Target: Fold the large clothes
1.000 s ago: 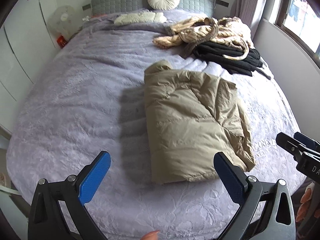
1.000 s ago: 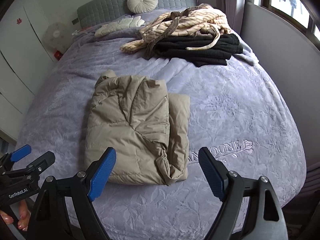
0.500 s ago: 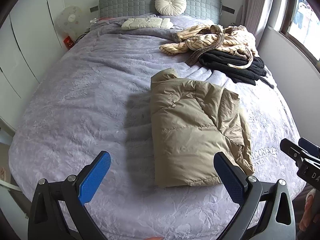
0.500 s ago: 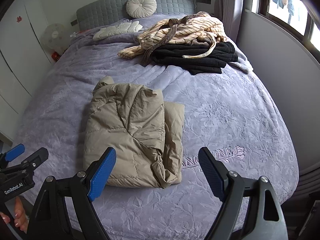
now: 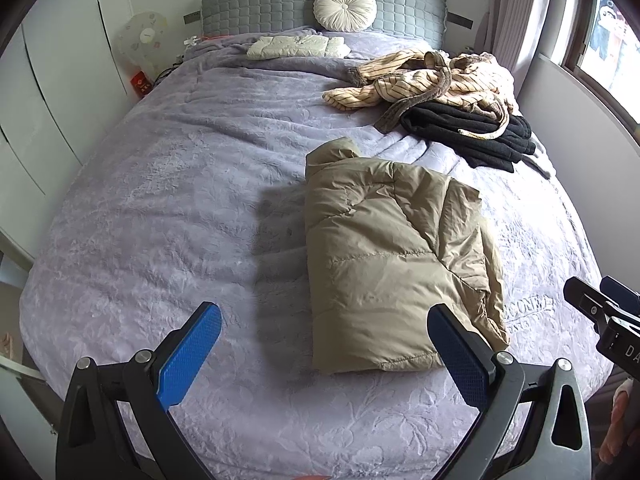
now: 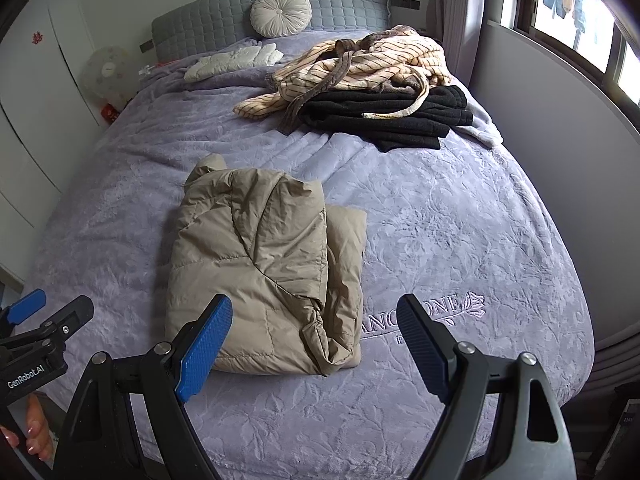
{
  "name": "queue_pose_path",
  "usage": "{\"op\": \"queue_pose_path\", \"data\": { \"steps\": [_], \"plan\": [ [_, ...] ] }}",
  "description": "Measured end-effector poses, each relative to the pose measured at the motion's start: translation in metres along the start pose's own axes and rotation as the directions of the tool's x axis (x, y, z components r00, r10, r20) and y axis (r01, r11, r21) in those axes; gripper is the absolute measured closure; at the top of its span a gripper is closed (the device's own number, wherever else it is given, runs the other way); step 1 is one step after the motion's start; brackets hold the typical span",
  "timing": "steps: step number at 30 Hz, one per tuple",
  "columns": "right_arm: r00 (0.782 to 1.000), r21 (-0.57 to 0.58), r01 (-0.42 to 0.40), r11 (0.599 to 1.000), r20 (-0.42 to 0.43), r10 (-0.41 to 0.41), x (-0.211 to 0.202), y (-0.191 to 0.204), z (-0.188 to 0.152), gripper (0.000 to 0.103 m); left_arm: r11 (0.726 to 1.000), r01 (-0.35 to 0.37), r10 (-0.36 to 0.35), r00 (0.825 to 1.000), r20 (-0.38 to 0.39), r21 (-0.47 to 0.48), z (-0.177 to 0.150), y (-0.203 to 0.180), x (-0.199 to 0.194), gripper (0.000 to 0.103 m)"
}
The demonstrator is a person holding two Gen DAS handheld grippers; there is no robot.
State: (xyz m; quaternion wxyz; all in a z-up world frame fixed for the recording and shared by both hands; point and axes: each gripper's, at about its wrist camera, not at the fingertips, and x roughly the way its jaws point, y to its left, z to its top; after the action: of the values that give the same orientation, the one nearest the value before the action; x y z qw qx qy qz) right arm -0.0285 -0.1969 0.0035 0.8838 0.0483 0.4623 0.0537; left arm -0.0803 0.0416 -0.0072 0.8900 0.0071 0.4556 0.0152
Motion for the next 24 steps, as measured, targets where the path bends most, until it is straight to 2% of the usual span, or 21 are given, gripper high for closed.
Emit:
{"op": "queue_pose_path", "data": {
  "steps": [24],
  "plan": [
    [1.000,-0.001,0.000,1.000,0.001,0.000,-0.0018,0.0003,-0.0004,0.017,1.000,-0.002,0.002,1.000,-0.001,-0.001,-0.0018,0.0007,-0.0013,0.000]
  ]
}}
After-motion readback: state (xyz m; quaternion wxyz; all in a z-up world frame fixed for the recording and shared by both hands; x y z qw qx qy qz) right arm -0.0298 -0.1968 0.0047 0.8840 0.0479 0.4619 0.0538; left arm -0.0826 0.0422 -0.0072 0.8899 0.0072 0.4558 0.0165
